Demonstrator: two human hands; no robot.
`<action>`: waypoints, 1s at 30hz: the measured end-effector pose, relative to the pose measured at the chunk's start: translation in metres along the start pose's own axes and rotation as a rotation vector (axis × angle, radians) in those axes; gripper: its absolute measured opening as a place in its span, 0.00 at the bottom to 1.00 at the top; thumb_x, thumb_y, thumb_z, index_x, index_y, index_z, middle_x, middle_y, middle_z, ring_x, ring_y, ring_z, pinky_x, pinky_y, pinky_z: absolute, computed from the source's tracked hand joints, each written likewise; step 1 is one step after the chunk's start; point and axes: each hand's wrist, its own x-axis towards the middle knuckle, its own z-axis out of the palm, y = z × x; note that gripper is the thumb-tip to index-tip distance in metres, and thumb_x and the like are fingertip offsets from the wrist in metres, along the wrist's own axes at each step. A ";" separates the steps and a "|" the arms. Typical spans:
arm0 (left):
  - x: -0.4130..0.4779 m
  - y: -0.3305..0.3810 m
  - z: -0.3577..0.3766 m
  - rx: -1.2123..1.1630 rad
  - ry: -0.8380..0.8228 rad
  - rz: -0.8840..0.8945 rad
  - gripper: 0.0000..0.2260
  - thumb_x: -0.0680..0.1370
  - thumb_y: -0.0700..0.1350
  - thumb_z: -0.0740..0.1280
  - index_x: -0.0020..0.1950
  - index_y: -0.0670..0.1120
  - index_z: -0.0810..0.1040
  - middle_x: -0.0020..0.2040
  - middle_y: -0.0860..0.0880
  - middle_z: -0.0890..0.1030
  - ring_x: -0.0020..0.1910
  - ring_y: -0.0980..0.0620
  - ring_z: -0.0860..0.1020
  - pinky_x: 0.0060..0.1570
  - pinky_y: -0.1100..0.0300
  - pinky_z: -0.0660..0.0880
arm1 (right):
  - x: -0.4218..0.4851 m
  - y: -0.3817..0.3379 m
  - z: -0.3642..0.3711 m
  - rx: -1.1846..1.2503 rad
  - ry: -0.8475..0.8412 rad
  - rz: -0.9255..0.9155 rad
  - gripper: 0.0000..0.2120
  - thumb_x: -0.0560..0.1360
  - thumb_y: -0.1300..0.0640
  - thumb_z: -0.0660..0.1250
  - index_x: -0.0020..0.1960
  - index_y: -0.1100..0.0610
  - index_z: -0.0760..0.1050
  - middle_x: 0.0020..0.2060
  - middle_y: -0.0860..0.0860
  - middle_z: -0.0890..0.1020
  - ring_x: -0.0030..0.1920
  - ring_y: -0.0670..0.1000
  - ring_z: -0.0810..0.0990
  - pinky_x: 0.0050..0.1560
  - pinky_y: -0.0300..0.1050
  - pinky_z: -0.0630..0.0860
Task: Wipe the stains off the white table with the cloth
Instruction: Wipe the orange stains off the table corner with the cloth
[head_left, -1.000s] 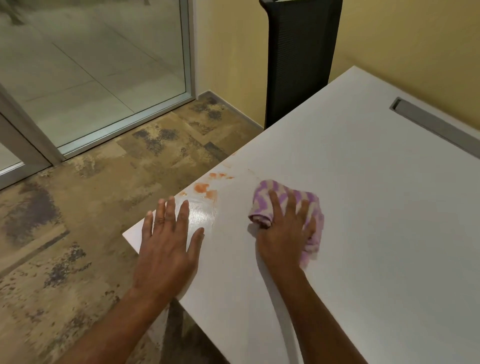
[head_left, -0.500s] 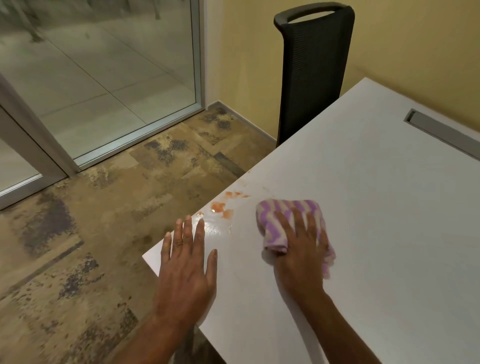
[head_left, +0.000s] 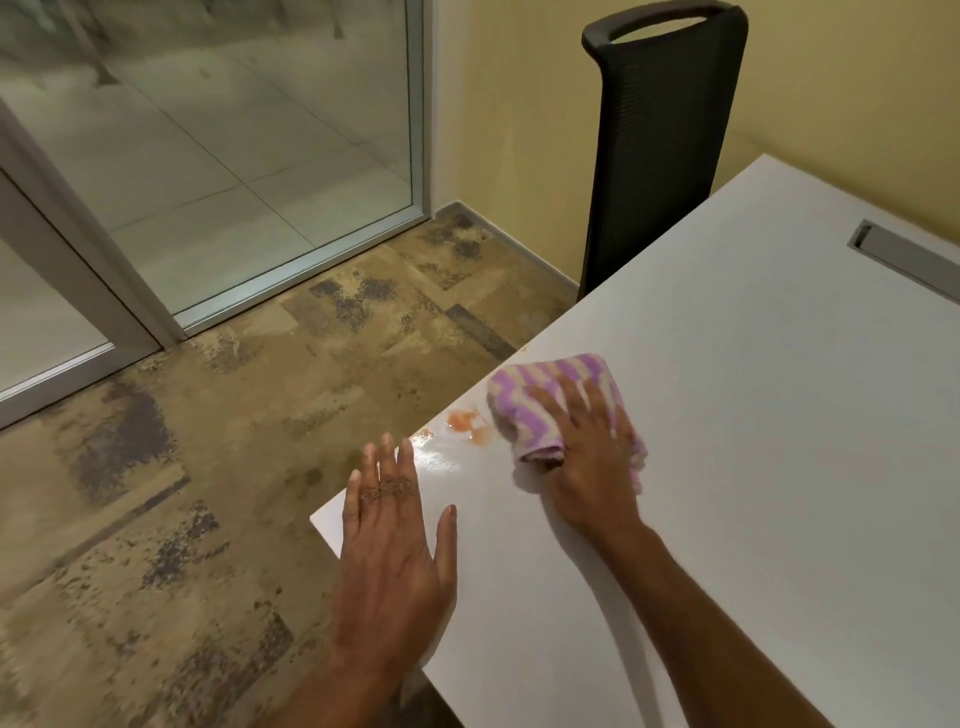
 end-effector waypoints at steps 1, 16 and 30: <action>0.000 0.000 0.001 -0.006 0.006 -0.005 0.34 0.83 0.56 0.54 0.84 0.44 0.44 0.85 0.46 0.50 0.84 0.49 0.46 0.81 0.48 0.49 | 0.010 0.003 -0.001 -0.097 0.032 0.044 0.32 0.75 0.53 0.62 0.79 0.45 0.62 0.81 0.55 0.63 0.82 0.60 0.54 0.78 0.69 0.53; -0.001 -0.002 -0.003 -0.133 0.092 -0.018 0.39 0.82 0.68 0.50 0.84 0.44 0.44 0.85 0.46 0.49 0.84 0.47 0.47 0.81 0.49 0.49 | -0.007 -0.074 0.052 -0.112 -0.299 -0.325 0.32 0.80 0.43 0.61 0.82 0.41 0.56 0.84 0.47 0.51 0.83 0.53 0.38 0.79 0.62 0.36; -0.001 -0.003 -0.003 -0.124 0.114 -0.018 0.34 0.84 0.61 0.50 0.83 0.42 0.49 0.85 0.47 0.50 0.84 0.49 0.46 0.81 0.48 0.49 | 0.009 -0.062 0.038 -0.213 -0.073 0.018 0.35 0.78 0.51 0.65 0.81 0.38 0.55 0.84 0.50 0.50 0.83 0.58 0.40 0.78 0.59 0.33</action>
